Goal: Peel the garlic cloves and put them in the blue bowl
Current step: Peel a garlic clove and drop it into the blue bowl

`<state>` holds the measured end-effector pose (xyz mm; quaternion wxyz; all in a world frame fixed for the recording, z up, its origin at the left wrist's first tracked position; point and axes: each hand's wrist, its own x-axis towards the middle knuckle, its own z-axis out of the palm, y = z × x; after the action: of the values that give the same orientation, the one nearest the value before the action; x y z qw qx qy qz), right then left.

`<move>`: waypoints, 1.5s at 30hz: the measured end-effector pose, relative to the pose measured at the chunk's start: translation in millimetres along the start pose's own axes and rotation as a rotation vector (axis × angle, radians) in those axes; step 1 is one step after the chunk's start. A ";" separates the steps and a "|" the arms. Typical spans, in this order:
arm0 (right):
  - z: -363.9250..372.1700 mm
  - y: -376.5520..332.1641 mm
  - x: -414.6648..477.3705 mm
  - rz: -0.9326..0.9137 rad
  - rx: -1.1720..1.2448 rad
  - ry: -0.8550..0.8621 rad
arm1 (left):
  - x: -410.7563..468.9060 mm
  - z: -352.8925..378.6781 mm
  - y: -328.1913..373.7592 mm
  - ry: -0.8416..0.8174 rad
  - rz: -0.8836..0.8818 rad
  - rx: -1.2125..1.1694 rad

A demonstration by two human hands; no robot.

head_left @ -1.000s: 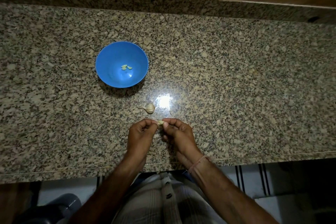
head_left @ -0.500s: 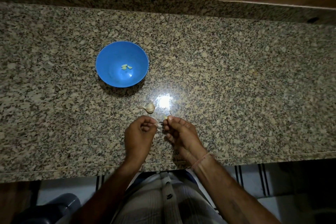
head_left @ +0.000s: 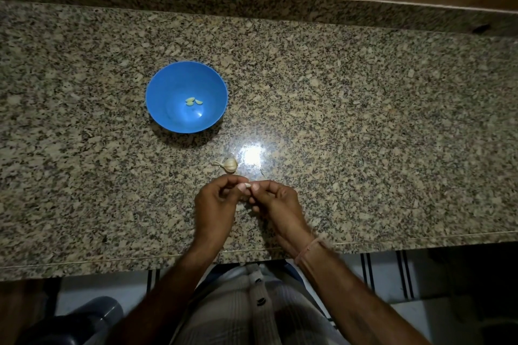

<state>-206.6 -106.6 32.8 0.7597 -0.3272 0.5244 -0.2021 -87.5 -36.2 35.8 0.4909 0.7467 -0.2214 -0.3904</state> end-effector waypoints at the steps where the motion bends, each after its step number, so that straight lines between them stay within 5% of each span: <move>1: 0.1 0.3 -0.9 -0.032 -0.020 -0.008 | 1.3 -0.6 -1.7 0.015 -0.022 -0.014; 28: -5.7 0.6 -2.4 -0.328 -0.297 -0.020 | 0.8 -3.9 2.8 -0.073 0.158 0.182; 38: -7.1 2.7 -1.9 -0.282 -0.234 -0.017 | -0.6 -4.2 -3.6 -0.072 0.067 0.058; 45: -8.7 3.3 -0.6 -0.350 -0.309 -0.025 | -2.7 -6.9 6.8 -0.122 0.180 0.162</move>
<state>-215.0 -106.4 28.8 0.6605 -0.5280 0.4749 -0.2439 -83.3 -33.3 44.5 0.4477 0.7358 -0.3478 -0.3704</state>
